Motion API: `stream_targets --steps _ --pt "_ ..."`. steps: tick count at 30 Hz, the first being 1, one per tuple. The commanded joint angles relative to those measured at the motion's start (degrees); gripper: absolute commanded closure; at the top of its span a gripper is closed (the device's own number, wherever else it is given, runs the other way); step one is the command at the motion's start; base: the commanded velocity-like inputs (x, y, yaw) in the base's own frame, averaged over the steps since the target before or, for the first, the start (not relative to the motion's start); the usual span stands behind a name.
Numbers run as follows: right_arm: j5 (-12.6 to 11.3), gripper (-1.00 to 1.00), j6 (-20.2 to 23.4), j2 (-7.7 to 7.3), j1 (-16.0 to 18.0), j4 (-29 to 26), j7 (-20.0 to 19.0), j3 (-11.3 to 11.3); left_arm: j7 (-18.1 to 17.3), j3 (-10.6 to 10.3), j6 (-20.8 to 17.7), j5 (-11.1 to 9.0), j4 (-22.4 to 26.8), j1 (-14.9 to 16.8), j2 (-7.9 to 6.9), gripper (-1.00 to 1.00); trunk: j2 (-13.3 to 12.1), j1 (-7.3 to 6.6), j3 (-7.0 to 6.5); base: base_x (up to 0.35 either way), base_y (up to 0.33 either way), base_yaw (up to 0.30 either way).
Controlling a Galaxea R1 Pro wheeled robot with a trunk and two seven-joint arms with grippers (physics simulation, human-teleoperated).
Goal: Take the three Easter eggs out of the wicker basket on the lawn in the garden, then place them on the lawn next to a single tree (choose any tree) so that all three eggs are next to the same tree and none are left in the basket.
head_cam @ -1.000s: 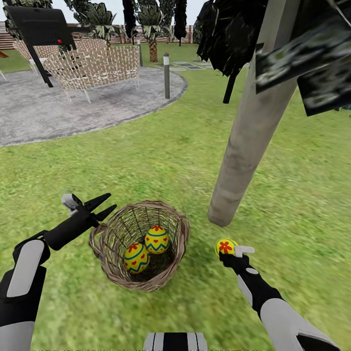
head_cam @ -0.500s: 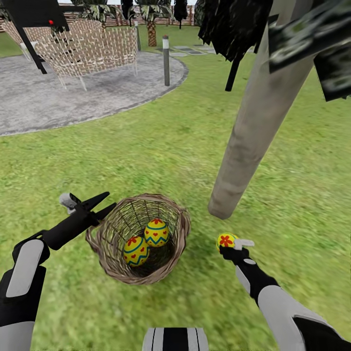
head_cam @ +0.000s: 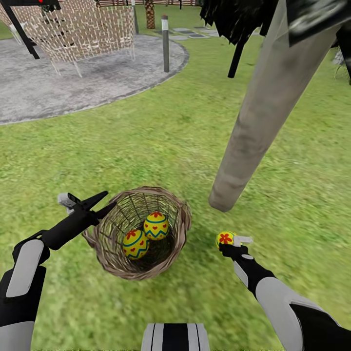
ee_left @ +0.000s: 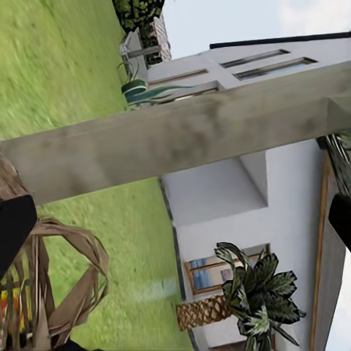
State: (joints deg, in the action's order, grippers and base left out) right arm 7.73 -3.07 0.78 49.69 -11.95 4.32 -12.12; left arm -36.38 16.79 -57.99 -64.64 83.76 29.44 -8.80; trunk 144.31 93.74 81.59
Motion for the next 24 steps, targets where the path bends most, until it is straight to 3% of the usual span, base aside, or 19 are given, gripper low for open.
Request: stream_targets --steps 1,17,20,24 --pt "0.01 1.00 -0.06 0.01 0.02 -0.06 -0.01 0.01 0.00 0.00 -0.01 -0.05 0.00 0.00 0.01 -1.00 0.02 0.02 0.23 0.000 0.000 0.000" --pt "0.01 1.00 -0.48 0.01 -0.03 -1.74 0.07 0.03 0.00 0.00 -0.01 -0.05 0.00 0.00 0.01 -1.00 0.23 0.43 3.77 0.000 0.000 0.000" --pt "0.50 1.00 -0.68 -0.01 0.39 -3.47 0.70 0.19 -0.37 0.74 0.19 0.21 0.26 -0.53 -0.97 -1.00 0.21 0.40 3.76 0.000 0.000 0.000" --pt "0.45 1.00 -0.63 0.01 0.57 -3.19 0.73 0.25 -0.38 0.14 0.25 0.72 0.18 -0.60 -2.12 -1.00 0.21 0.40 3.76 0.000 0.000 0.000"
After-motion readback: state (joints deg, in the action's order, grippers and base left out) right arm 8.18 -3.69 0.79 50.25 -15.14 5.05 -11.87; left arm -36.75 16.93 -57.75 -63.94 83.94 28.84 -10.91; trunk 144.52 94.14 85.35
